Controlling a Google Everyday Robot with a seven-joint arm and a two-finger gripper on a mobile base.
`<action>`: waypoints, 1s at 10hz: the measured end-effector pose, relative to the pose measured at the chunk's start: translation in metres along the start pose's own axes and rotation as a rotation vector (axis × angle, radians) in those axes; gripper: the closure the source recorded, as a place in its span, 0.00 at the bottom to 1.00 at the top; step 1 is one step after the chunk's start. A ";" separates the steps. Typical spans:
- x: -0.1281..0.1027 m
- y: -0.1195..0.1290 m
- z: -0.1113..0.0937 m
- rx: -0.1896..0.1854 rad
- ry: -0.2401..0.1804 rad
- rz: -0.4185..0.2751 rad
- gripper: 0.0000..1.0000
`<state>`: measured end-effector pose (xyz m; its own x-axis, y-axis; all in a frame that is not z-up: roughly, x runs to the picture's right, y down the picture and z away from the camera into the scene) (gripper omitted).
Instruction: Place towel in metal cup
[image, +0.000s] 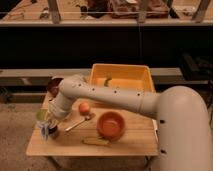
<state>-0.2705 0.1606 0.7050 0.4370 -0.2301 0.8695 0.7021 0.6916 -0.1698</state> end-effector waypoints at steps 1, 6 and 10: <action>0.000 0.001 0.003 -0.005 0.012 -0.005 1.00; 0.011 0.002 0.011 -0.015 0.042 0.022 1.00; 0.017 0.002 0.015 -0.025 0.051 0.051 1.00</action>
<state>-0.2698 0.1682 0.7266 0.5002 -0.2303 0.8347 0.6919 0.6859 -0.2254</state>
